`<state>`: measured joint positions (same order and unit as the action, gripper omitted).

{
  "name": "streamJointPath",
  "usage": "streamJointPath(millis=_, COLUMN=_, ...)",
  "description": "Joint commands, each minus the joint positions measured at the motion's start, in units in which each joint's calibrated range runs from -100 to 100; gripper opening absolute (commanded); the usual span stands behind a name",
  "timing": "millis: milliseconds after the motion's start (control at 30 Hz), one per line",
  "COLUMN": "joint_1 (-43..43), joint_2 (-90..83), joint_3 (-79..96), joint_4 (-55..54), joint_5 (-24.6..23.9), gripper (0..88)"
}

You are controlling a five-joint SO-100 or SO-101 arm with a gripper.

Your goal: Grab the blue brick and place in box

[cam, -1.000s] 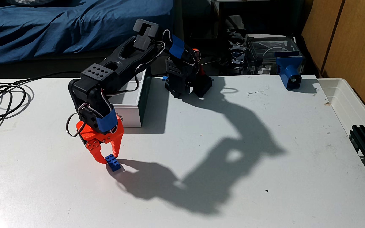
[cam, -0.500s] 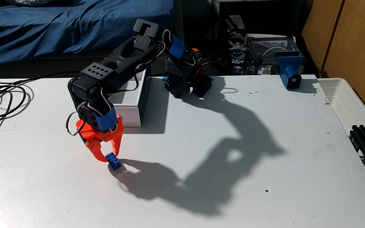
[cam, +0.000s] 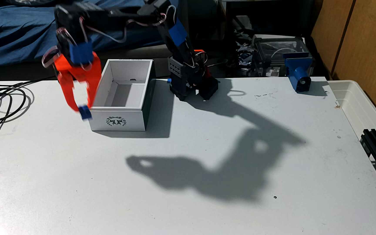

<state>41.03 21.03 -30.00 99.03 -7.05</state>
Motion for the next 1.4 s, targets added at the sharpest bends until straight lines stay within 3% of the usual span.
streamJointPath(millis=0, joint_1=7.4, joint_2=-6.5, joint_3=3.5, joint_4=0.7, joint_5=2.1, gripper=0.8)
streamJointPath(millis=333, joint_1=17.9, joint_2=-13.7, joint_3=14.7, joint_4=0.6, joint_5=5.7, gripper=1.0)
streamJointPath(millis=667, joint_1=18.8, joint_2=-23.4, joint_3=33.9, joint_4=0.3, joint_5=5.2, gripper=1.6)
streamJointPath(millis=1200, joint_1=19.4, joint_2=-36.1, joint_3=54.8, joint_4=-13.3, joint_5=5.7, gripper=1.8)
streamJointPath(millis=1367, joint_1=20.8, joint_2=-36.0, joint_3=54.8, joint_4=-12.6, joint_5=5.7, gripper=11.4)
